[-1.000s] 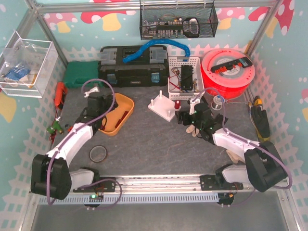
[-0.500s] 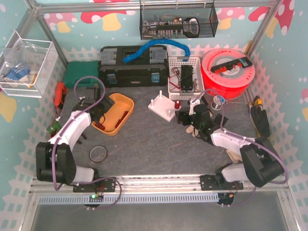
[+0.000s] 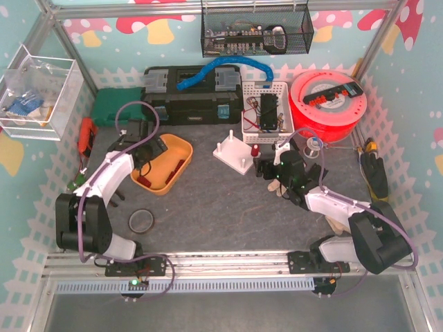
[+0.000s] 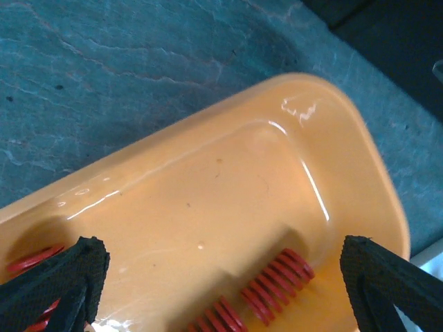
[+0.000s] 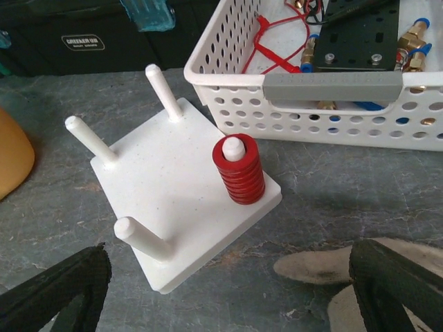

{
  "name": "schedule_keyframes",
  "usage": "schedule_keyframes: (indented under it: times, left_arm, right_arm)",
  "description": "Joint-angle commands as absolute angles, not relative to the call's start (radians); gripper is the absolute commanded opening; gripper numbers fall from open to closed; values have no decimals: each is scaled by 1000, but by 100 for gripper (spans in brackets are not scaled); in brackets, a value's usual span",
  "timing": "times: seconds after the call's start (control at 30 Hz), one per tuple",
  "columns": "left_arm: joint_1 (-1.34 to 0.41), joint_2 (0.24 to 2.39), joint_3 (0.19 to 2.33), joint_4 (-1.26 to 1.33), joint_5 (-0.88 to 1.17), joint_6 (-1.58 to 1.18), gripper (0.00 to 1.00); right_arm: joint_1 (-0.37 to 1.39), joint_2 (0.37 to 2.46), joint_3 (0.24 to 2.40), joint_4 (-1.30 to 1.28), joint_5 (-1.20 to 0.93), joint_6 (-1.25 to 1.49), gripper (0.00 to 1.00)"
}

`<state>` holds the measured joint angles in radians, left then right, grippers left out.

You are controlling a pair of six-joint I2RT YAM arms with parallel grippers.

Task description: Install the large spring

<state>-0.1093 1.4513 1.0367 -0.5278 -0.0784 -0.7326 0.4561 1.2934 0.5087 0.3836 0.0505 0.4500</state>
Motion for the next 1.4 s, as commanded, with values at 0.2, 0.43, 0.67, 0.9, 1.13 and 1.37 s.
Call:
schedule_keyframes:
  times: [0.2,0.43,0.67,0.9,1.13,1.37]
  left_arm:
    - [-138,1510,1154,-707,119,-490,69]
    - [-125,1584,1262,-957,-121,-815,57]
    - [-144,1625,1239,-1008,-119,-1096,58]
    - [-178,1702,1217,-1018,-222,-1211,59]
    - [-188,1750,1195,-1019,-262,-1243,61]
    - [-190,1802,1200,-1017,-280,-1246,66]
  right_arm:
    - [456,1286,719,-7,116,396,95]
    - [456,1263,798,-249,120,412,95]
    - [456,1244,836,-272,83,435,94]
    - [455,1231,838,-273,111,456,94]
    - [456,1135,799,-262,114,457,93]
    - [456,1111,793,-271,109,446,93]
